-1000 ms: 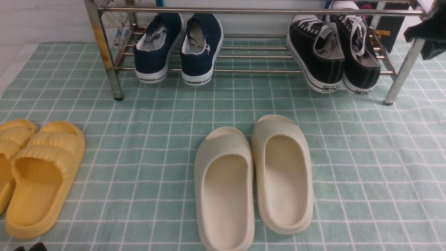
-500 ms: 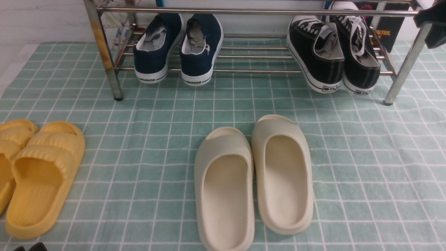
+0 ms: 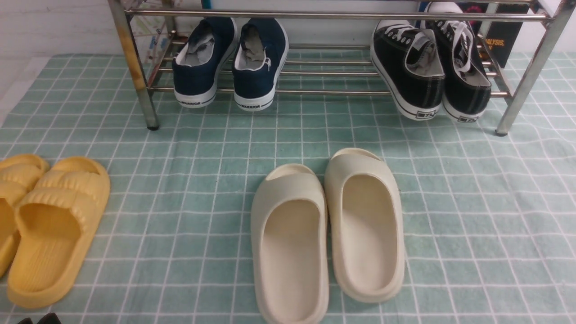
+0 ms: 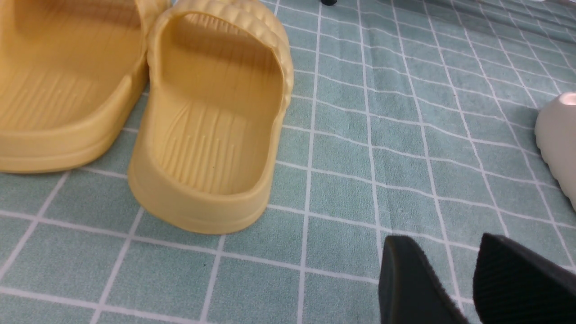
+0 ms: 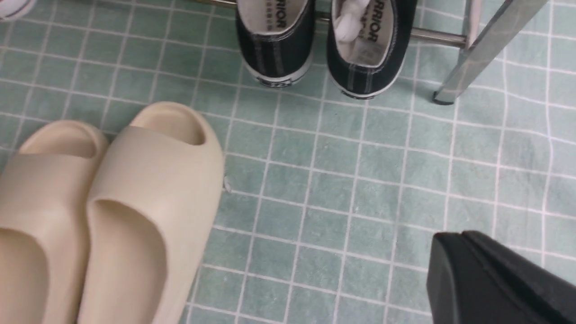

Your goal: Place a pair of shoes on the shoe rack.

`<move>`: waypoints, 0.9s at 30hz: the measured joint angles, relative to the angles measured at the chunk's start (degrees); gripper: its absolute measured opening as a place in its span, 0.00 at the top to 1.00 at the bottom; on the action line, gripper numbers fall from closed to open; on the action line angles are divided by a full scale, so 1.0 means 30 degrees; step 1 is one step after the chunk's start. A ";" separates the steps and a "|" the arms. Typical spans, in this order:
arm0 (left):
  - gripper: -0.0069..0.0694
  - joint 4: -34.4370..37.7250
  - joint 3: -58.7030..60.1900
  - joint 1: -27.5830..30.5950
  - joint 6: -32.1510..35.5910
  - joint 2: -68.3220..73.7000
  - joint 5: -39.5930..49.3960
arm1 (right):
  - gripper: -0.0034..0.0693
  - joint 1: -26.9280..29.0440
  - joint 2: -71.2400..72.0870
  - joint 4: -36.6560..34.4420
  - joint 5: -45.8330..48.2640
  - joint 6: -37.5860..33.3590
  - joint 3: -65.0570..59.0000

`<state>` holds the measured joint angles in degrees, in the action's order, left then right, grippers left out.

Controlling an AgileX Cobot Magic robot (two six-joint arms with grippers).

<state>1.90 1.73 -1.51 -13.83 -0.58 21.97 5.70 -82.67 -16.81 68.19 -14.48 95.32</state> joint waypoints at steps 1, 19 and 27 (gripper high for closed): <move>0.60 0.0000 0.0000 0.0000 0.0000 0.0000 0.0000 | 0.93 0.0000 0.0965 -0.0331 -0.0638 -0.0328 -0.1024; 0.60 0.0000 0.0000 0.0000 0.0000 0.0000 0.0000 | 0.92 0.0000 1.4877 -0.5383 -0.5760 -0.5265 -1.2290; 0.60 0.0000 0.0000 0.0000 0.0000 0.0000 0.0000 | 0.91 0.0000 1.6898 -0.5380 -0.1820 -0.5279 -1.3151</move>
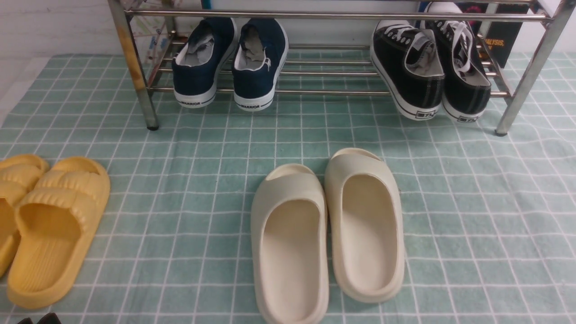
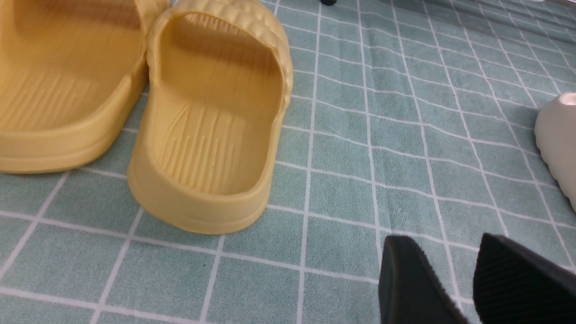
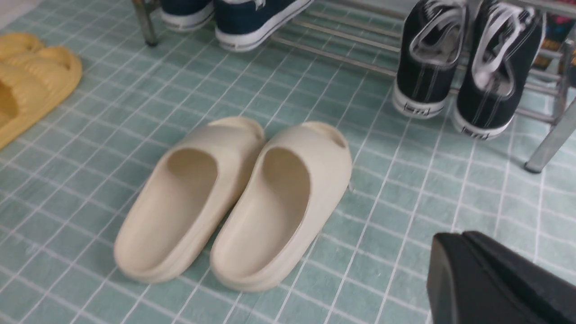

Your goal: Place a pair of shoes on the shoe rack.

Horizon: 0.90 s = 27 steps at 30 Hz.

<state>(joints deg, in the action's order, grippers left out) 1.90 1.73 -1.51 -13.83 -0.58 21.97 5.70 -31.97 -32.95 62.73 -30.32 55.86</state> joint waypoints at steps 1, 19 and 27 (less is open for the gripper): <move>0.60 0.0000 0.0000 0.0000 0.0000 0.0000 0.0000 | 0.91 0.0000 0.0146 0.0000 0.0610 0.0000 -0.0021; 0.60 0.0000 0.0000 0.0000 0.0000 0.0000 0.0000 | 0.96 0.0000 0.3187 0.2701 -0.6496 0.1662 -0.4886; 0.60 0.0000 0.0000 0.0000 0.0000 0.0000 0.0000 | 0.96 0.0000 0.8193 0.9969 -1.3336 0.9518 -1.2860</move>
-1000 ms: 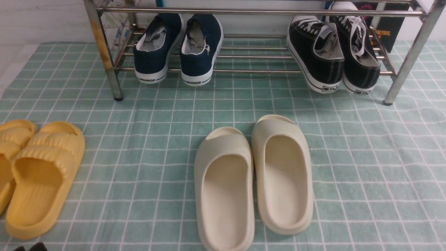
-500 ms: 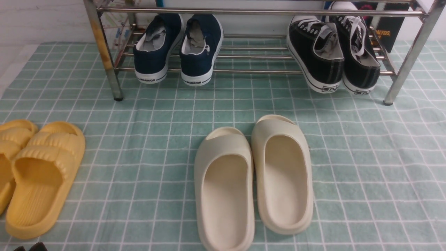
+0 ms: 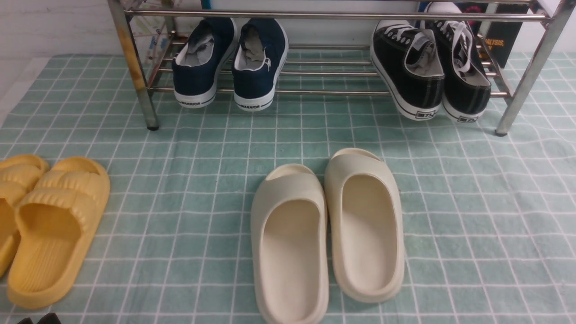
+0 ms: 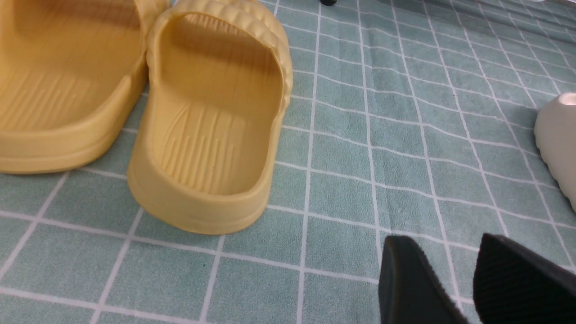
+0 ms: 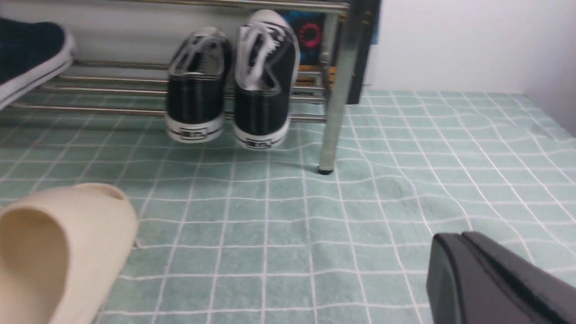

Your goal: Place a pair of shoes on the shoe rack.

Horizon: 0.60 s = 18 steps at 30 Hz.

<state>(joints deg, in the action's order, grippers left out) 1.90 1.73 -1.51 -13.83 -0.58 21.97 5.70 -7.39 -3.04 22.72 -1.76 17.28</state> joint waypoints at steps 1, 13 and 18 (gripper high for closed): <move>0.60 0.0000 0.0000 0.0000 0.0000 0.0000 0.0000 | 0.96 0.0000 0.0850 0.1468 -0.0948 0.1951 -0.1601; 0.60 0.0000 0.0000 0.0015 0.0000 0.0000 0.0016 | 0.96 0.0000 0.2653 0.3052 -0.3283 0.4416 -0.6276; 0.60 0.0000 0.0000 0.0015 0.0000 0.0000 0.0016 | 0.96 0.0000 0.2653 0.1461 -0.3299 0.1816 -0.6276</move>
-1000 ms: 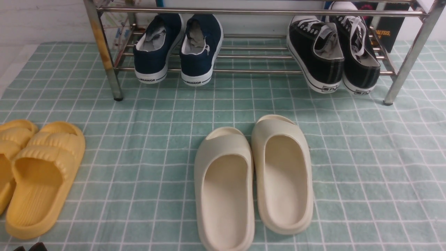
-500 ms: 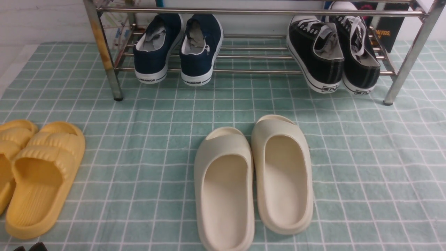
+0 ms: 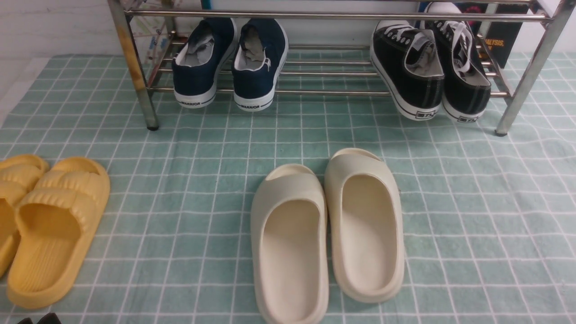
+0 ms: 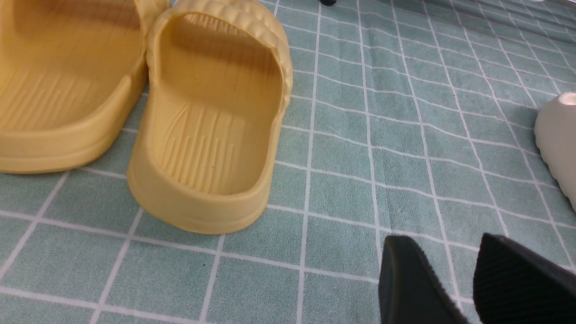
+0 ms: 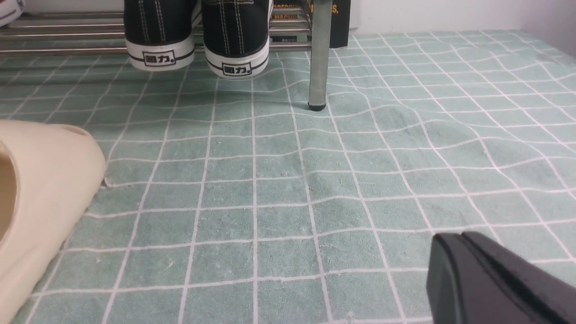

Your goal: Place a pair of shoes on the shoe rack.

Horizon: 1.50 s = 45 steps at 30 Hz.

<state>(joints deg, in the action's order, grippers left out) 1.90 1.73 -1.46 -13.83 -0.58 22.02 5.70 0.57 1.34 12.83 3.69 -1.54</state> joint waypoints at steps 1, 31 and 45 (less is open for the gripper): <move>0.60 0.0000 0.0000 0.0000 0.0000 0.0000 0.0000 | 0.96 0.0000 0.0000 0.0000 0.0021 -0.0189 0.0000; 0.60 0.0000 0.0000 0.0000 0.0000 0.0000 0.0000 | 0.95 0.0000 0.0000 0.0244 0.3001 -0.0409 0.0185; 0.60 0.0000 0.0000 0.0000 0.0000 0.0000 0.0000 | 0.94 0.0000 0.0000 0.0281 0.3001 -0.0409 0.0185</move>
<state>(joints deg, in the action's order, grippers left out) 1.90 1.73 -1.46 -13.83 -0.58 22.02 5.70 0.57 2.18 21.83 2.46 -0.99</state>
